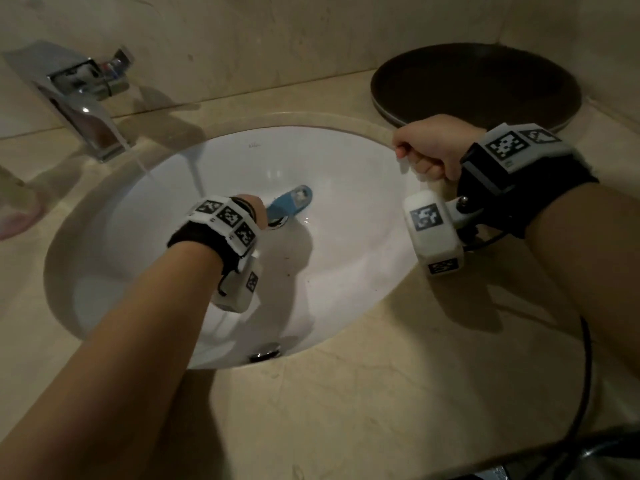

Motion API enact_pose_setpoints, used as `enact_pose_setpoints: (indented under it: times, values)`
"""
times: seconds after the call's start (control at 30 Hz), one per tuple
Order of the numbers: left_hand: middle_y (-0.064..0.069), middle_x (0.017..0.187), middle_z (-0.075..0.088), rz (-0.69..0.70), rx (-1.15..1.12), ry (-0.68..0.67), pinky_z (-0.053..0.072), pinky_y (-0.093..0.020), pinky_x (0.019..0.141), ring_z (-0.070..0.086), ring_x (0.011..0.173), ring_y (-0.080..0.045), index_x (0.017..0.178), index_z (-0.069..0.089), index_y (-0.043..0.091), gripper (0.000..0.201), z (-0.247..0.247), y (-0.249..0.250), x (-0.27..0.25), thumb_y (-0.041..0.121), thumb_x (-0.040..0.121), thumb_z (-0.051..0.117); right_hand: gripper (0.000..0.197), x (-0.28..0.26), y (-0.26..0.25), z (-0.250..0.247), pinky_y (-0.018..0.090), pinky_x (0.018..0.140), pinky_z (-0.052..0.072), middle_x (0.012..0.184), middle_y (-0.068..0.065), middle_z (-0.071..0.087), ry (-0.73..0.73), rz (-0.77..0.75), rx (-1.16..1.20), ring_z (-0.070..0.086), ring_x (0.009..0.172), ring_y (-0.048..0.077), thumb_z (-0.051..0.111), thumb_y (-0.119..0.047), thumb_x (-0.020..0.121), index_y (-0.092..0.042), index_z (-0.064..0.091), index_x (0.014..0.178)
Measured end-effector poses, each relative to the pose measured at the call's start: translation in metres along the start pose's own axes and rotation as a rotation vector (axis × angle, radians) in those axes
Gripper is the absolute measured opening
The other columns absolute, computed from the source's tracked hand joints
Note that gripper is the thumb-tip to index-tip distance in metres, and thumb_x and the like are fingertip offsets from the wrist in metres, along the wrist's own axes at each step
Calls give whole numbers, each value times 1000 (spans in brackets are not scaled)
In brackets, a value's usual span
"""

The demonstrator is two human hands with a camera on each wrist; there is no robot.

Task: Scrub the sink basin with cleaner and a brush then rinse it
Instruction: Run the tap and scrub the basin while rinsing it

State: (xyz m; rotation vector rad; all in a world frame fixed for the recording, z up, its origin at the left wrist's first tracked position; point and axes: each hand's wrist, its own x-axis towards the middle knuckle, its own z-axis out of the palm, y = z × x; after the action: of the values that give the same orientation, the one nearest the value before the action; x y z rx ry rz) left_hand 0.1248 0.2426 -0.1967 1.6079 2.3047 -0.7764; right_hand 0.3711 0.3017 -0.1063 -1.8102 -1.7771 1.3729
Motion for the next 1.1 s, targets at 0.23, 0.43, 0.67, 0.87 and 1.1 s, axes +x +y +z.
enact_pose_setpoints:
  times: [0.23, 0.43, 0.67, 0.87, 1.1]
  values:
    - [-11, 102, 63, 261, -5, 594, 35, -32, 66, 61, 93, -31, 112, 56, 19, 25, -46, 27, -21, 19, 100, 33, 30, 2, 1, 0, 15, 28, 20, 52, -4, 32, 24, 3, 51, 25, 37, 8, 42, -26, 91, -18, 46, 62]
    - [-13, 103, 63, 126, 75, 616, 38, -33, 67, 61, 95, -33, 113, 59, 15, 28, -64, 23, -14, 9, 93, 41, 31, 4, 1, 1, 15, 31, 21, 53, -3, 32, 34, -8, 44, 25, 39, 9, 40, -26, 92, -17, 45, 63]
    - [-16, 104, 64, 117, 78, 653, 36, -33, 67, 62, 96, -35, 114, 58, 12, 28, -56, 15, -24, 8, 92, 41, 30, 1, 0, 2, 17, 29, 20, 53, -2, 32, 24, -8, 41, 25, 40, 10, 40, -25, 92, -16, 44, 63]
    - [-14, 97, 65, 265, 76, 819, 33, -34, 62, 54, 77, -32, 113, 57, 14, 24, -77, 27, -28, 12, 97, 39, 30, -2, 0, 1, 17, 35, 21, 54, -3, 31, 27, -1, 37, 24, 42, 9, 41, -23, 92, -17, 45, 63]
    - [-17, 103, 61, 77, 118, 623, 42, -37, 72, 59, 99, -37, 116, 62, 13, 30, -66, 9, -25, 11, 90, 46, 29, 2, 0, 2, 10, 27, 19, 52, -2, 32, 26, 10, 63, 24, 25, 7, 41, -24, 91, -16, 43, 63]
